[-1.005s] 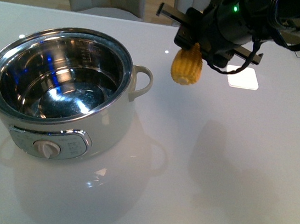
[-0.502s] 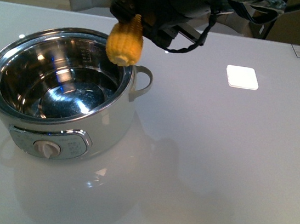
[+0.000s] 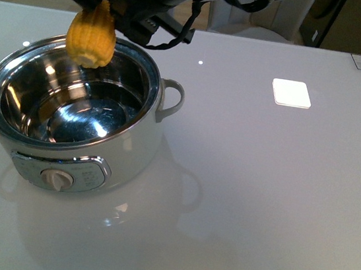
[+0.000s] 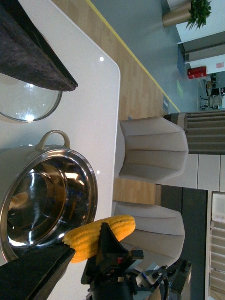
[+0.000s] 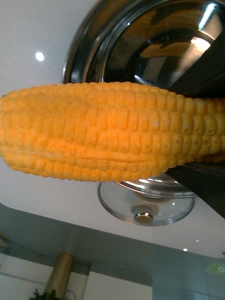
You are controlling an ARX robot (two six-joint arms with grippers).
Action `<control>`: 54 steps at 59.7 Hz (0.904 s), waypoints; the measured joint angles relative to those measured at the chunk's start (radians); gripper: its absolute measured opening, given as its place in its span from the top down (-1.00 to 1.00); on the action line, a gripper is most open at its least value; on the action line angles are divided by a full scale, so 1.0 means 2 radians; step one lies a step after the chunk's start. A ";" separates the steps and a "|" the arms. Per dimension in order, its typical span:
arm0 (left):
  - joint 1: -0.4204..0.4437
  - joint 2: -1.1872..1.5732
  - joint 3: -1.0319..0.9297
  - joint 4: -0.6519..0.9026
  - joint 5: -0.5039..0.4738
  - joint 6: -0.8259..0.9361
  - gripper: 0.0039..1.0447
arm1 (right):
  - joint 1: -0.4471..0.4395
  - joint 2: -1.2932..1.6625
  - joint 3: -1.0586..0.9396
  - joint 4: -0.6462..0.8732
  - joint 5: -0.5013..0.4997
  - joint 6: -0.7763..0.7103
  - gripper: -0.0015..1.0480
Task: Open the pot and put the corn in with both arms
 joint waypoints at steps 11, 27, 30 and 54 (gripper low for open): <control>0.000 0.000 0.000 0.000 0.000 0.000 -0.88 | 0.020 0.007 -0.010 -0.008 -0.007 -0.001 0.56; 0.000 0.000 0.000 0.000 0.000 0.000 -0.88 | 0.029 0.021 -0.023 -0.035 -0.009 -0.007 0.56; 0.000 0.000 0.000 0.000 0.000 0.000 -0.88 | 0.031 0.026 -0.022 -0.039 -0.009 -0.007 0.56; 0.000 0.000 0.000 0.000 0.000 0.000 -0.88 | 0.031 0.052 0.013 -0.031 -0.010 0.001 0.00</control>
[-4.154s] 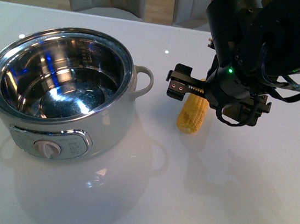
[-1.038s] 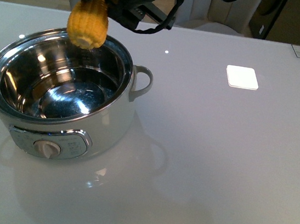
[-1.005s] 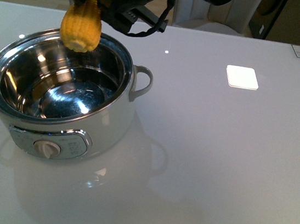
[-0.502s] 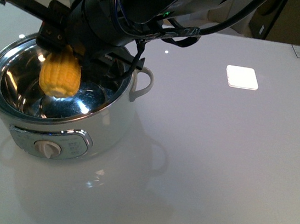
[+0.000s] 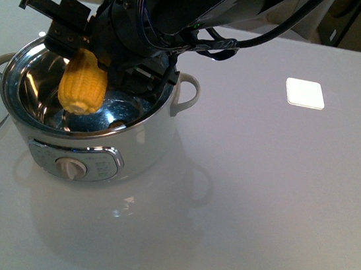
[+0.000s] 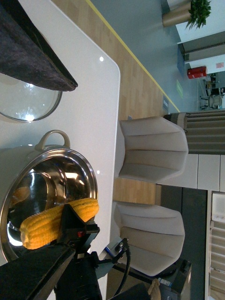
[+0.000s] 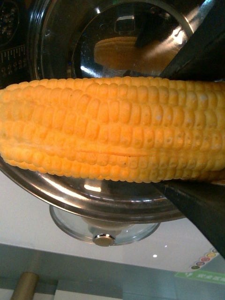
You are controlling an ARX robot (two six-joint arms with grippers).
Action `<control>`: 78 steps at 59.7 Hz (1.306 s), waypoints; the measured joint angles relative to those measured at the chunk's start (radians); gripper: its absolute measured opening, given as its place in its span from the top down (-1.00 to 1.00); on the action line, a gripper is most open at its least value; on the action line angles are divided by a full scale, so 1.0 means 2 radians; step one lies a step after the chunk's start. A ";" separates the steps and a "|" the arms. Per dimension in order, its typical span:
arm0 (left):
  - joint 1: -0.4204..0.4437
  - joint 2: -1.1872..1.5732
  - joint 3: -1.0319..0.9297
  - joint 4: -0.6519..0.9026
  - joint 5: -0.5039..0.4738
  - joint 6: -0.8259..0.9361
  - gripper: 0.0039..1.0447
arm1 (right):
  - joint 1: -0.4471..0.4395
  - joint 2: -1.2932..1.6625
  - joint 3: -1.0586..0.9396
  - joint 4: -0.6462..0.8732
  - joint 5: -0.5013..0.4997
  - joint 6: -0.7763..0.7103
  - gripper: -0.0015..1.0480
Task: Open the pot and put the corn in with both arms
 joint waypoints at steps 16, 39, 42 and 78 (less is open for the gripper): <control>0.000 0.000 0.000 0.000 0.000 0.000 -0.88 | -0.015 -0.018 -0.032 0.026 -0.002 0.018 -0.82; 0.000 0.000 0.000 0.000 0.000 0.000 -0.88 | -0.122 -0.140 -0.149 0.098 0.087 0.004 -0.83; 0.000 0.000 0.000 0.000 0.000 0.000 -0.88 | -0.138 -0.163 -0.172 0.106 0.110 -0.020 -0.83; 0.000 0.000 0.000 0.000 0.000 0.000 -0.88 | -0.204 -0.291 -0.397 0.328 0.229 -0.229 -0.53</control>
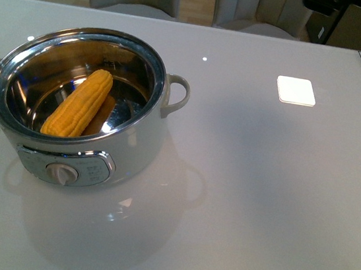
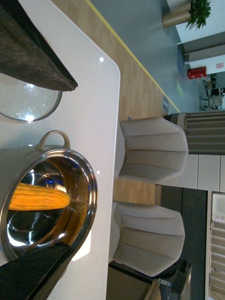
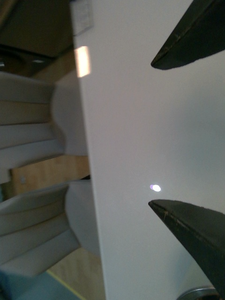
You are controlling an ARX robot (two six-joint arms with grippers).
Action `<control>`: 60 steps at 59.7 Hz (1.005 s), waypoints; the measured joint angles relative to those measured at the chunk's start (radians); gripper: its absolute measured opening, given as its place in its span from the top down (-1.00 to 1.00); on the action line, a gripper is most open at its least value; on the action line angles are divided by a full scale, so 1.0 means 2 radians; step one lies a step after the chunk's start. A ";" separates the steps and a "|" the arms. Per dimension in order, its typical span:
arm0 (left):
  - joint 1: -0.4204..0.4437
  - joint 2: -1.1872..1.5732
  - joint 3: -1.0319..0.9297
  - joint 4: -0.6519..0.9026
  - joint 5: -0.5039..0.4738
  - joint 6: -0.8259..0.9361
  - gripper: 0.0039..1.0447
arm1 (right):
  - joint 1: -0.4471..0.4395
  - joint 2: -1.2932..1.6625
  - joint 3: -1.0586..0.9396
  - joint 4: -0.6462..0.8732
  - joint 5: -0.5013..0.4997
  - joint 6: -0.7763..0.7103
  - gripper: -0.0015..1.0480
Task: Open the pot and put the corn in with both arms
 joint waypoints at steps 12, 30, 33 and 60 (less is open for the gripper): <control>0.000 0.000 0.000 0.000 0.000 0.000 -0.88 | -0.042 -0.076 -0.134 0.174 -0.034 -0.097 0.13; 0.000 0.000 0.000 0.000 0.000 0.000 -0.88 | -0.088 -0.167 -0.261 0.204 -0.083 -0.116 0.96; 0.000 0.000 0.000 0.000 0.000 0.000 -0.88 | -0.094 -0.182 -0.275 0.198 -0.089 -0.116 0.96; 0.000 0.000 0.000 0.000 0.000 0.000 -0.88 | -0.152 -0.363 -0.350 0.092 -0.154 -0.117 0.96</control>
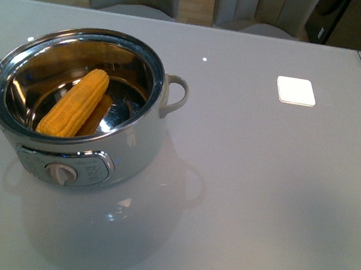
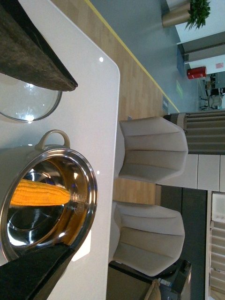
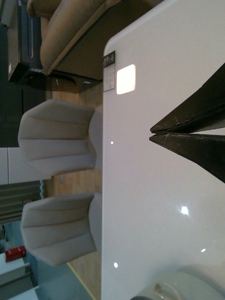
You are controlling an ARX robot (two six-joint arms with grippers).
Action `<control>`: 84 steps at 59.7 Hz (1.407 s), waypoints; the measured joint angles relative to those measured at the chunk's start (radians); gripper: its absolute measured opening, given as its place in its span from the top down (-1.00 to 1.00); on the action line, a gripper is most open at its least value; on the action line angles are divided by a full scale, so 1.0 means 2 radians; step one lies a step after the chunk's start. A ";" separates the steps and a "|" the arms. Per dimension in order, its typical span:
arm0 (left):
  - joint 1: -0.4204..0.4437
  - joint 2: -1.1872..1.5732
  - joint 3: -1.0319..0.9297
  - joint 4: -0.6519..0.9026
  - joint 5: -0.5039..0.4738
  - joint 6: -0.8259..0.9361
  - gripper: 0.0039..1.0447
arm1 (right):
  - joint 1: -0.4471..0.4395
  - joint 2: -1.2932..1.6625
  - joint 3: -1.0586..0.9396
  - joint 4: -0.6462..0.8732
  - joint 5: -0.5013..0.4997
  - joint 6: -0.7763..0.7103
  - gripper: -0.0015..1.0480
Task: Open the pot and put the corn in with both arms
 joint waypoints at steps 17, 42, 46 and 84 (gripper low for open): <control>0.000 0.000 0.000 0.000 0.000 0.000 -0.88 | -0.018 -0.125 -0.021 -0.102 -0.007 0.000 0.96; 0.000 0.000 0.000 0.000 0.000 0.000 -0.88 | -0.018 -0.281 -0.021 -0.244 -0.007 0.000 0.96; 0.000 0.000 0.000 0.000 0.000 0.000 -0.88 | -0.018 -0.298 -0.021 -0.261 -0.007 0.000 0.96; 0.000 0.000 0.000 0.000 0.000 0.000 -0.88 | -0.018 -0.411 -0.021 -0.373 -0.007 0.000 0.96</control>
